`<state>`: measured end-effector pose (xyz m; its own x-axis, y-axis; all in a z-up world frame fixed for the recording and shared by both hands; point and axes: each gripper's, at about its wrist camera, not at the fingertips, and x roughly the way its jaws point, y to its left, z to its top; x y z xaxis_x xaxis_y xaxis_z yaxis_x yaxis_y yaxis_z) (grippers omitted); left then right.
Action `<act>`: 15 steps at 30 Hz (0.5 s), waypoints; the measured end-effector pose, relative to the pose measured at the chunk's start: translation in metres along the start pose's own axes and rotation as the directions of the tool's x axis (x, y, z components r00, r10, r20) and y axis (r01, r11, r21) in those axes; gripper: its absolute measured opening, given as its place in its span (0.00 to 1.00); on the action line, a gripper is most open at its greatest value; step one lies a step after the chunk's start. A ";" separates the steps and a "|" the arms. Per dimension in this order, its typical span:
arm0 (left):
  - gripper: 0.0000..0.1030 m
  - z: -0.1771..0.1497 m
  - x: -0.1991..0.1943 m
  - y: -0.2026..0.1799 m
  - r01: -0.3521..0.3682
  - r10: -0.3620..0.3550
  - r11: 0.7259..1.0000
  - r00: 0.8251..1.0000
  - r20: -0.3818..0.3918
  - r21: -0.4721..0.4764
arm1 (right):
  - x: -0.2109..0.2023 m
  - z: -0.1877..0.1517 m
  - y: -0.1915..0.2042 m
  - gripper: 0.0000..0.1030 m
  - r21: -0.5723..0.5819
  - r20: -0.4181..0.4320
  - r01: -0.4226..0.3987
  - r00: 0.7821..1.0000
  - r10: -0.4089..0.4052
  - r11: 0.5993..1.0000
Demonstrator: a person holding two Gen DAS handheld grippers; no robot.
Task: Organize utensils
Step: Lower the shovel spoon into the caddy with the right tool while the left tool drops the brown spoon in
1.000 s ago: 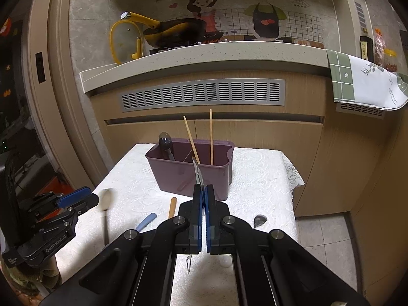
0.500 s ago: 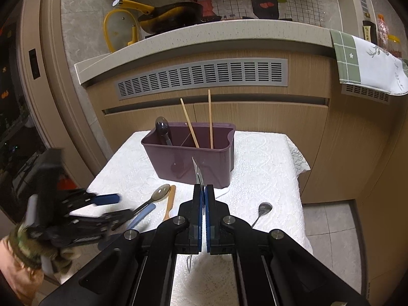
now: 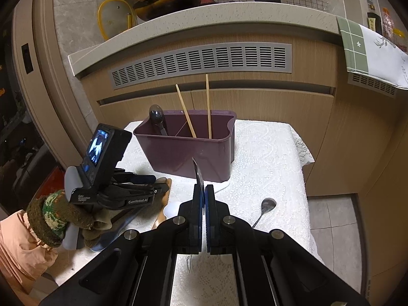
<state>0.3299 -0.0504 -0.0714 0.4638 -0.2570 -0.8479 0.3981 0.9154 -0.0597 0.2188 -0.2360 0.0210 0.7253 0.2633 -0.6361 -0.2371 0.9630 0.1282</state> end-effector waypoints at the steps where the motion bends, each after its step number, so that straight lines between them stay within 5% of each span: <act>1: 0.33 -0.003 -0.004 -0.001 -0.002 0.002 1.000 1.000 0.008 0.001 | 0.001 0.000 0.000 0.02 0.000 -0.002 0.000 1.000 0.000 1.000; 6: 0.33 -0.018 -0.042 0.000 0.017 -0.013 0.999 0.994 0.106 -0.041 | -0.001 -0.001 0.006 0.02 -0.007 0.001 -0.006 1.000 0.006 1.000; 15: 0.33 -0.036 -0.132 0.008 0.091 -0.038 0.987 0.932 0.360 -0.131 | -0.014 0.009 0.021 0.02 -0.046 0.042 -0.007 0.999 0.009 0.999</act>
<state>0.2431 0.0016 0.0209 0.7024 -0.3861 -0.5980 0.3316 0.9209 -0.2051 0.2096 -0.2185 0.0393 0.7495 0.2745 -0.6025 -0.2721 0.9573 0.0977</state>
